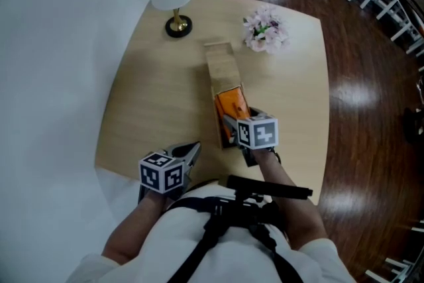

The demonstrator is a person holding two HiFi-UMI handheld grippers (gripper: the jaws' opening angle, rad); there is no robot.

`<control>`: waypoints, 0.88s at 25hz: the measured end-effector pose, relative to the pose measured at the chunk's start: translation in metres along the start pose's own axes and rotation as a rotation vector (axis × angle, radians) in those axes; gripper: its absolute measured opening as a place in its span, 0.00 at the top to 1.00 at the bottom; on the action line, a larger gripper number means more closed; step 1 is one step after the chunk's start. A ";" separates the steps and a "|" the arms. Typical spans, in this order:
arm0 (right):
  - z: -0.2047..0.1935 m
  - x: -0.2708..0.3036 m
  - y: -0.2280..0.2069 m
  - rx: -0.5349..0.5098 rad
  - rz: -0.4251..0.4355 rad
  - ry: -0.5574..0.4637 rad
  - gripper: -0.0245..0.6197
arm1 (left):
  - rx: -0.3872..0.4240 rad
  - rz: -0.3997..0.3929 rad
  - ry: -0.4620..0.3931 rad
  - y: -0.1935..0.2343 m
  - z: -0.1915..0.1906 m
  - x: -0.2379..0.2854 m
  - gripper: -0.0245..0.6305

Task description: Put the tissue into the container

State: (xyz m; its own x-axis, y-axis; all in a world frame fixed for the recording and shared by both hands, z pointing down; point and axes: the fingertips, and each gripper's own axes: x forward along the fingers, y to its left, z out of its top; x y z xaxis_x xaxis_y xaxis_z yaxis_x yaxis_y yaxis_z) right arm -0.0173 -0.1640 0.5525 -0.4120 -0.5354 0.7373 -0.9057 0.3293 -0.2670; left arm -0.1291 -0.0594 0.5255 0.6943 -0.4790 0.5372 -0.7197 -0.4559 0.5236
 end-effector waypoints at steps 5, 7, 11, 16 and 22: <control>0.000 0.007 -0.001 0.018 -0.021 0.004 0.38 | 0.001 -0.003 0.007 0.000 -0.001 0.002 0.96; -0.002 0.009 -0.001 0.017 -0.031 0.005 0.38 | 0.002 -0.004 0.010 -0.001 -0.002 0.002 0.96; -0.002 0.012 -0.002 0.048 -0.040 0.010 0.38 | 0.001 -0.004 0.015 -0.001 -0.002 0.002 0.96; -0.008 0.021 -0.005 0.078 -0.054 0.030 0.39 | 0.001 -0.009 0.020 -0.001 -0.003 0.003 0.97; -0.016 0.031 -0.006 0.056 -0.086 0.055 0.39 | 0.003 -0.013 0.028 0.000 -0.004 0.005 0.96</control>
State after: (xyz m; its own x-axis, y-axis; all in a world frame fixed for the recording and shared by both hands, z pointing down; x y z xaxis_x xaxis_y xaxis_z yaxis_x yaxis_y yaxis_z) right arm -0.0232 -0.1699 0.5865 -0.3278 -0.5156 0.7916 -0.9423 0.2391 -0.2345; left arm -0.1259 -0.0592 0.5306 0.7032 -0.4522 0.5487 -0.7108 -0.4643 0.5283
